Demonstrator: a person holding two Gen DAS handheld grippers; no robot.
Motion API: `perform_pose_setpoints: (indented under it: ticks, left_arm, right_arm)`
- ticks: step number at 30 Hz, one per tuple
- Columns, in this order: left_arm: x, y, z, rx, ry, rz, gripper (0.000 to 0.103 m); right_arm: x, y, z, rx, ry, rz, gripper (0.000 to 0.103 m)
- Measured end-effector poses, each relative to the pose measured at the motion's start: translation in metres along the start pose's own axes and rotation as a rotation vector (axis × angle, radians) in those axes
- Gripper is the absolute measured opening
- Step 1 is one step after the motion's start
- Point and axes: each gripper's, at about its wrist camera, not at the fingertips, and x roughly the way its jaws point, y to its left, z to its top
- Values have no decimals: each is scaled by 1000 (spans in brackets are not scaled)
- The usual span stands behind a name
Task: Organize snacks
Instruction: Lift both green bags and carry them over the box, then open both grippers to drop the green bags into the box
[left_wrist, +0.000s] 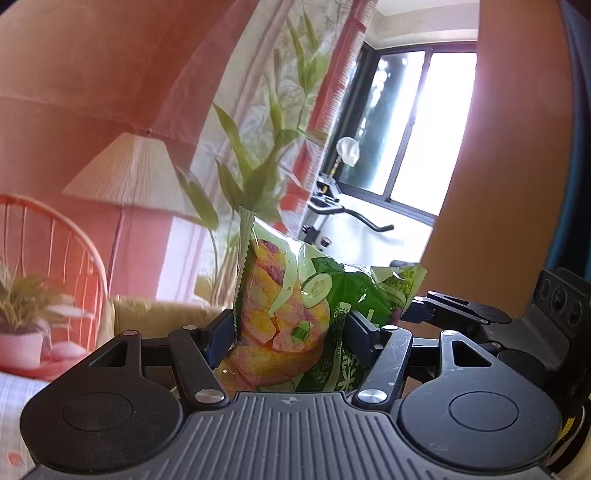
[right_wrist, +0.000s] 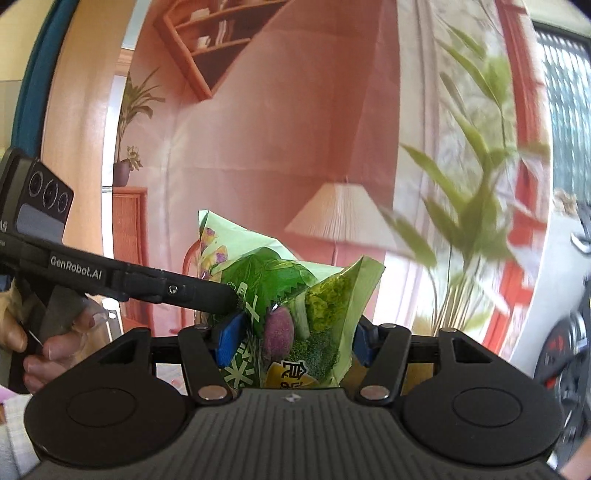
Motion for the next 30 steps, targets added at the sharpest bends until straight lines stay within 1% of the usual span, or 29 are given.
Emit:
perform_pose_setpoints:
  ticks: [3,6,9,13,17,21,22,23,25,27,30]
  left_arm:
    - [16,4,8,12,-7,32,67]
    - [35,14,6,1,19,63,67]
    - [56,30,-1,-32,70,80,67]
    - [80,50,-13,-86,145,94,67]
    - [95,57,-27,-78,200,123,67]
    - [107,65,-34,-73,247,146,68]
    - [110,67,-35,-72,256,156,68]
    - [111,68,-36,-76,270,172,71]
    - [110,68,-35,-74,278,210,76]
    - [107,70,-31,-69,268,248,77]
    - [98,69,-24,-75,251,253,78]
  right_arm:
    - [19,-16,4,-7,-24,3,61]
    - [41,-29,1,-2,-9,-6,61]
    - [66,-40,-8,10,45,-8,61]
    - [94,-61,-26,105,126,23,61]
    - [111,-72,-43,179,193,26,61]
    - [121,-77,-58,258,252,19,61]
    - [121,-77,-61,270,261,13,62]
    - [123,-78,-63,283,276,1,62]
    - [125,-77,-65,293,308,-48,65]
    - [125,-75,-65,292,333,-109,67]
    - [120,-74,-63,296,339,-163,67]
